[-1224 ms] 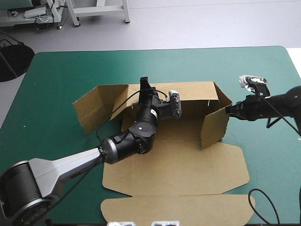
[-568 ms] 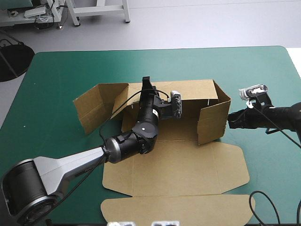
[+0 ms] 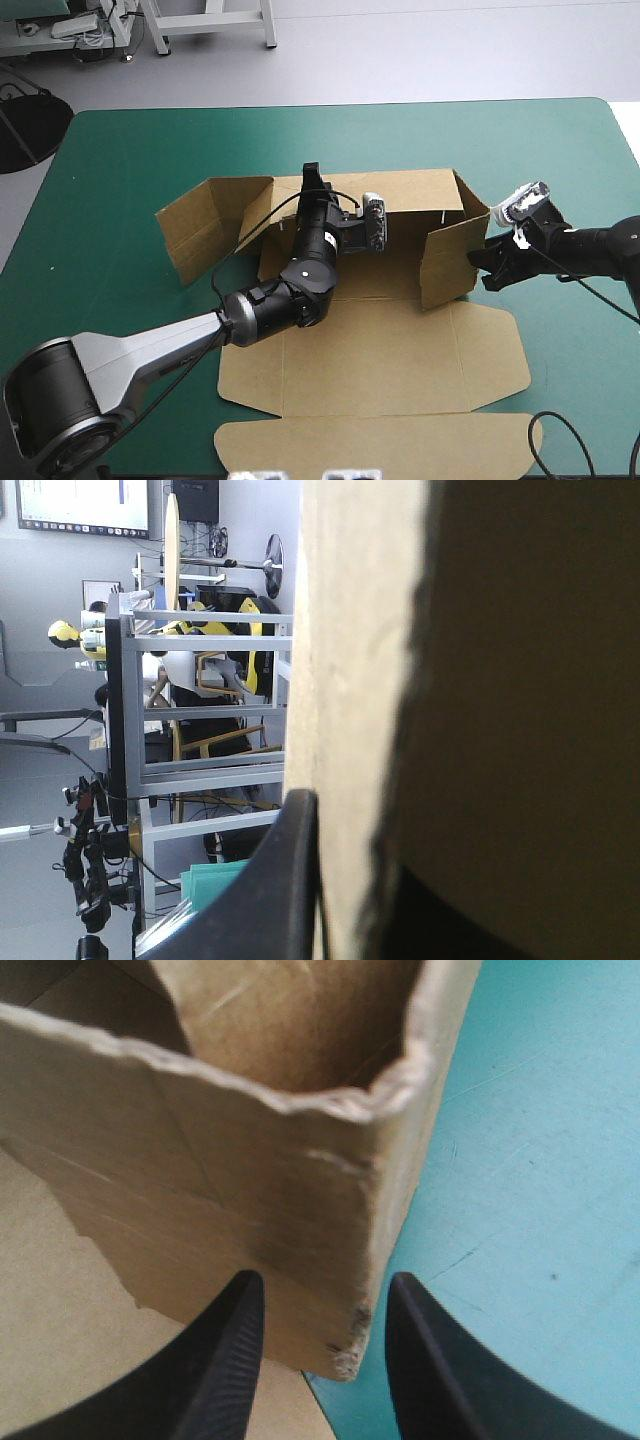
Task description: Fold the box
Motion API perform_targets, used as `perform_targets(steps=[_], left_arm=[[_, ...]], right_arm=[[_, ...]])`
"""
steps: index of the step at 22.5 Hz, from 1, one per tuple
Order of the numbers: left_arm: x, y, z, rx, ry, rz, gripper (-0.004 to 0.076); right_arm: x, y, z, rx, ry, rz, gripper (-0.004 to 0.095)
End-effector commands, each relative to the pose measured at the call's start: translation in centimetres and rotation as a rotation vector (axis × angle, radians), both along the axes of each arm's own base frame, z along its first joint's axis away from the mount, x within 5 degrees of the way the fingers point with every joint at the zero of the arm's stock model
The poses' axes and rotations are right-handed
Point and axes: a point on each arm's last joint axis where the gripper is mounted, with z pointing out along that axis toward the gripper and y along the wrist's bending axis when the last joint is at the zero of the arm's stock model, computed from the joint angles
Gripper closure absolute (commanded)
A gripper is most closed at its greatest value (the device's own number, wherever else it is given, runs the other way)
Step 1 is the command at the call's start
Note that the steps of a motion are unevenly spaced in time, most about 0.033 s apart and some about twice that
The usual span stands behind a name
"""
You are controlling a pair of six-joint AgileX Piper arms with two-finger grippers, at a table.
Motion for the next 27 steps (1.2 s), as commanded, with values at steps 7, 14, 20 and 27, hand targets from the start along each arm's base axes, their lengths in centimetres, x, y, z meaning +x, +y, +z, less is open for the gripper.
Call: perform_targets(steps=[7, 14, 20, 27], left_arm=[[-0.3, 0.6, 1.5, -0.053, -0.010, 0.047, 0.0733], [-0.3, 0.7, 1.6, -0.107, -0.012, 0.064, 0.0733], [-0.3, 0.6, 1.6, -0.105, -0.006, 0.048, 0.0733], [-0.3, 0.5, 1.6, -0.101, -0.008, 0.037, 0.0733]], right_arm=[[0.3, 0.6, 1.9, 0.080, -0.086, -0.001, 0.0529], [1.6, 3.1, 0.9, 0.127, -0.082, 0.046, 0.0530], [3.6, 2.8, 0.5, 0.160, -0.105, -0.202, 0.0605], [3.3, 3.1, 0.4, 0.154, -0.085, -0.156, 0.0915]])
